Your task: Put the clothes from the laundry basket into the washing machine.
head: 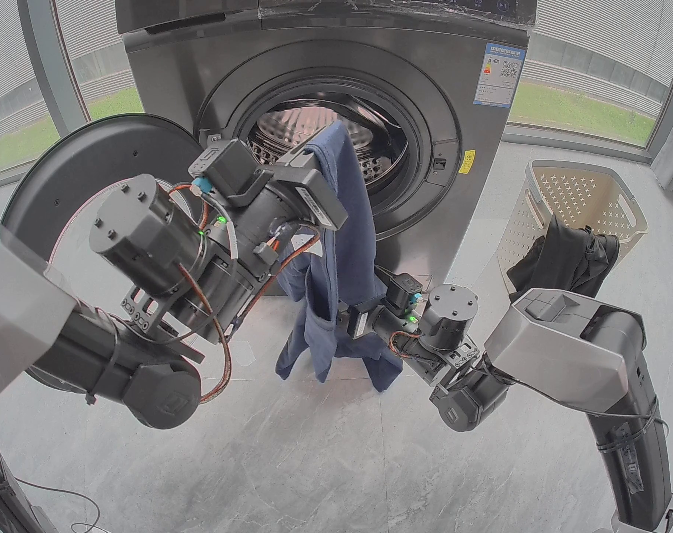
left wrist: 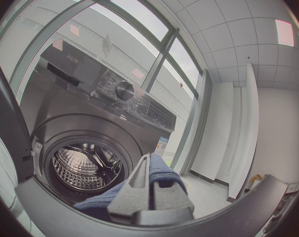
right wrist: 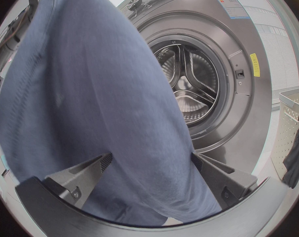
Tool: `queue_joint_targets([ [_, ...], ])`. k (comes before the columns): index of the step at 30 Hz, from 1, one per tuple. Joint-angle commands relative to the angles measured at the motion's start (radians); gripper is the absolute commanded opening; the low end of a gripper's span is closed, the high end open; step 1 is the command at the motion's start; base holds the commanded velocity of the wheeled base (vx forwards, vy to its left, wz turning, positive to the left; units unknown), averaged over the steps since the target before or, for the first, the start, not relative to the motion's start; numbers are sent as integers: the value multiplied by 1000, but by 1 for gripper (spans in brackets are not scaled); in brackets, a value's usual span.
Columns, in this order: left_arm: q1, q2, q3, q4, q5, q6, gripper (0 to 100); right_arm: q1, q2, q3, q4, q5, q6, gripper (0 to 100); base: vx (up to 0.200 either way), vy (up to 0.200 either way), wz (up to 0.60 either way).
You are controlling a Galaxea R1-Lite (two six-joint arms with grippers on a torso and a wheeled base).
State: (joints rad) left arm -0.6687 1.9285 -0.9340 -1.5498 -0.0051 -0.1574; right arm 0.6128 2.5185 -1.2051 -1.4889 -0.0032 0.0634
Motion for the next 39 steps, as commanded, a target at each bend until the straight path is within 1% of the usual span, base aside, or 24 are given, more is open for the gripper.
queue_joint_targets([
  [1,-17,-77,15,2,-6,-2,0,-4,71,-105,19,-1,-7,100,0,0,0],
  [4,-23,-108,47,2,-7,-4,0,-15,85,-134,26,-6,-5,100,0,0,0],
  [9,-37,-140,104,-1,-9,-8,0,-18,95,-156,15,-4,-4,100,0,0,0],
  [11,-42,-144,136,-4,-10,-8,0,-10,97,-174,13,-4,-2,100,0,0,0],
  [15,-42,-143,156,-6,-12,-8,0,-1,98,-185,13,-4,-2,100,0,0,0],
  [16,-42,-143,161,-6,-12,-11,0,4,98,-185,12,-4,-1,0,0,0,0],
  [20,-32,-143,159,-6,-10,-14,0,7,95,-185,7,-4,-1,0,0,0,0],
  [25,0,-131,162,-3,5,-14,0,-8,83,-171,4,-6,1,0,0,0,0],
  [26,55,-115,176,-1,7,-13,0,-25,63,-136,-19,-6,4,0,0,0,0],
  [27,55,-115,176,-1,7,-13,0,-25,63,-136,-19,-6,4,0,0,0,0],
  [28,103,-88,189,-3,7,-11,0,-44,16,-73,-27,-6,7,0,0,0,0],
  [29,103,-88,189,-3,7,-11,0,-44,16,-73,-27,-6,7,0,0,0,0],
  [30,159,-60,202,-3,-3,-10,0,-54,-26,-8,-31,-6,7,0,0,0,0],
  [33,210,-11,253,-4,-10,-2,0,-64,-89,61,-37,-6,9,0,0,0,0],
  [36,227,33,299,-6,-29,3,0,-64,-124,81,-36,-6,7,0,0,0,0],
  [37,238,66,328,-7,-55,13,0,-64,-139,84,-33,-6,7,0,0,0,0],
  [39,241,106,363,-9,-82,27,0,-59,-155,84,-27,-6,9,0,0,0,0],
])
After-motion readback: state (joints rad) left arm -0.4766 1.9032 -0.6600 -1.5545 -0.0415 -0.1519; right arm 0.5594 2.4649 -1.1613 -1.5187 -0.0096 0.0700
